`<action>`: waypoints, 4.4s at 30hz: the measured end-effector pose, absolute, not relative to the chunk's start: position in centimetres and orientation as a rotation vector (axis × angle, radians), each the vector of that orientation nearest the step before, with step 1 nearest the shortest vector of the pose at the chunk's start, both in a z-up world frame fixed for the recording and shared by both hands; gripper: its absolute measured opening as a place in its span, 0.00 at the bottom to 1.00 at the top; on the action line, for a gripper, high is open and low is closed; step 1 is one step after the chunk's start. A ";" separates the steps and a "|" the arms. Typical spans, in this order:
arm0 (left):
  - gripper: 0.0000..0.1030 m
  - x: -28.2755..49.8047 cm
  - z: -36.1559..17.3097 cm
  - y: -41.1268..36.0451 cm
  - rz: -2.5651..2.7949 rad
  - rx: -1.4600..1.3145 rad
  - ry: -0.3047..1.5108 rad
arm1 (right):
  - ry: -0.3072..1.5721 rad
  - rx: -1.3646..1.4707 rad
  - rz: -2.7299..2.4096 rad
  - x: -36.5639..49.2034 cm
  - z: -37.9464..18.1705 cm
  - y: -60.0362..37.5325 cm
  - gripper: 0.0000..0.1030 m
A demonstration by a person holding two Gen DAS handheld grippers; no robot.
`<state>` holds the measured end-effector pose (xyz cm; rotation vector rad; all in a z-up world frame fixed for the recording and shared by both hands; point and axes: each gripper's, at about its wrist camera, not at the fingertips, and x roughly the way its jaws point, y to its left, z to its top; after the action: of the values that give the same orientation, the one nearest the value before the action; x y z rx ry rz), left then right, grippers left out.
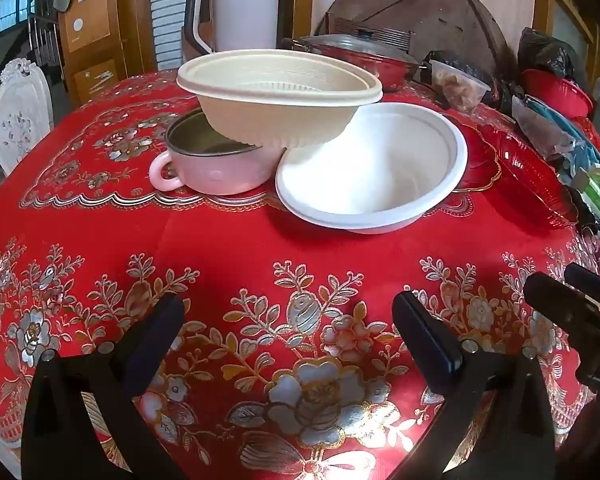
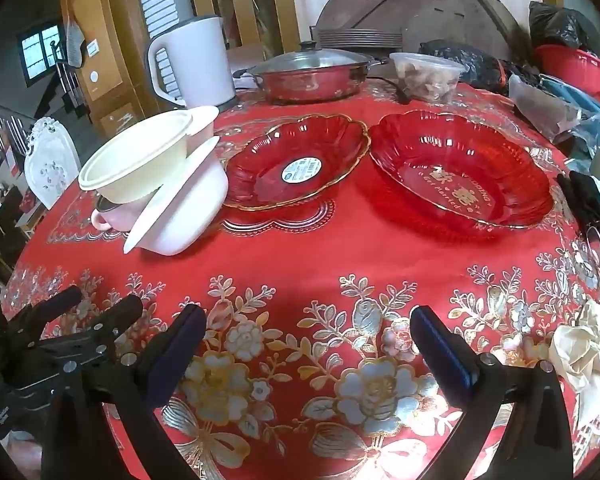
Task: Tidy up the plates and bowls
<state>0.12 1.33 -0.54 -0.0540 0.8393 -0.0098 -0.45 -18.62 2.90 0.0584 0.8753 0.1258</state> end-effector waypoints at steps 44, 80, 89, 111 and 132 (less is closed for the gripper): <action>1.00 0.6 0.6 -0.5 -0.035 -0.023 0.823 | 0.851 0.182 0.020 0.3 4.6 -24.9 1.00; 1.00 1.7 6.1 8.2 0.114 -0.131 0.772 | 0.869 0.229 0.343 8.7 10.3 -17.0 1.00; 1.00 5.9 7.3 7.6 0.118 -0.067 0.781 | 0.967 0.137 0.422 15.5 8.8 -11.0 0.98; 0.98 11.0 5.7 6.0 0.109 -0.035 0.875 | 1.124 0.187 0.547 20.2 4.0 -8.0 0.45; 0.21 11.0 5.8 6.9 0.053 -0.111 0.908 | 1.027 0.192 0.560 17.6 6.7 -8.5 0.18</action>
<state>11.00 6.94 5.83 -0.1115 0.9078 0.0529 17.59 -8.53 6.65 0.1921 1.0272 0.5599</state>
